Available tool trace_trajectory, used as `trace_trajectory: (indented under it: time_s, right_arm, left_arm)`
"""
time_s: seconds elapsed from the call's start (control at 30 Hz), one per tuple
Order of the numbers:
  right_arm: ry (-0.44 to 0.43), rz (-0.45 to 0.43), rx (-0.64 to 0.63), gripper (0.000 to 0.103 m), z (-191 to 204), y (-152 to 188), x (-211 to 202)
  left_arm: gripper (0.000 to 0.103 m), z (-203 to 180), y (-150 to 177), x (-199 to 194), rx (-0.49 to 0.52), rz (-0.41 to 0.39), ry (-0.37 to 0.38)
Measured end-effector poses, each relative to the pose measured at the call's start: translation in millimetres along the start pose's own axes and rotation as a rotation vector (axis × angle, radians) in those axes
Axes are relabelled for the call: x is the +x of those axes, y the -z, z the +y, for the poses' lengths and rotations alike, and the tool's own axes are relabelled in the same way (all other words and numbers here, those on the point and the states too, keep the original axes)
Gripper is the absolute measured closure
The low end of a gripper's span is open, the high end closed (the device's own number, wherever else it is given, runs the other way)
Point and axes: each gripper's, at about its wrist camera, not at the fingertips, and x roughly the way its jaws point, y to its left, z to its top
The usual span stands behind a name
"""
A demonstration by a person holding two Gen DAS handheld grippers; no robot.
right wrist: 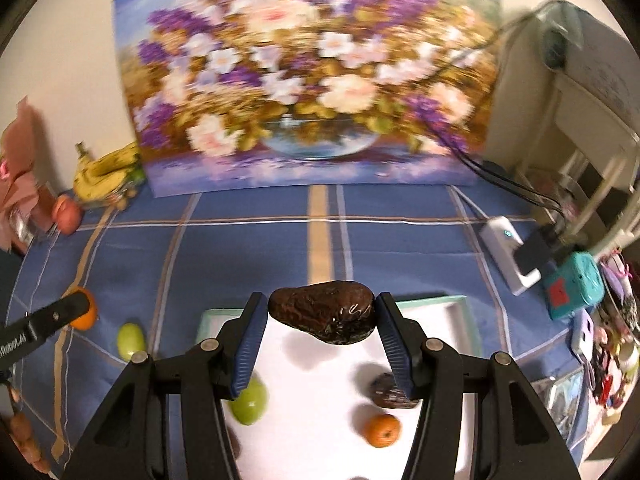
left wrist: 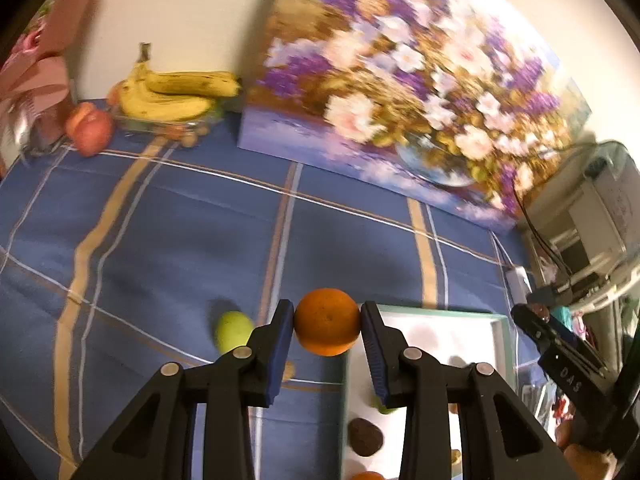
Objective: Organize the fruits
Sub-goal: 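Carry the date with the right tool while the left tool carries the tangerine over the tray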
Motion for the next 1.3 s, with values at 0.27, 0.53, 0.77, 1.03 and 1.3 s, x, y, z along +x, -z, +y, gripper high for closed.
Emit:
trace_trajectory:
  time_s: [0.27,0.53,0.77,1.03,1.3]
  right_arm:
    - [0.037,0.002,0.068,0.046,-36,1,-2]
    - [0.051,0.001,0.087,0.046,-52,4,-2]
    - [0.058,0.015,0.101,0.046,-61,6,10]
    - [0.053,0.124,0.144,0.046,-72,25,65]
    - [0.07,0.203,0.158,0.046,-76,42,94]
  left_arm:
    - [0.066,-38,9,24,0.087,0.045,0.013]
    - [0.066,-63,16,51,0.15,0.083,0.01]
    - [0.066,-73,20,78,0.181,0.116,0.005]
    - [0.066,-72,30,107,0.192,0.154,-0.008]
    - [0.066,-68,39,124,0.194,0.192,-0.033]
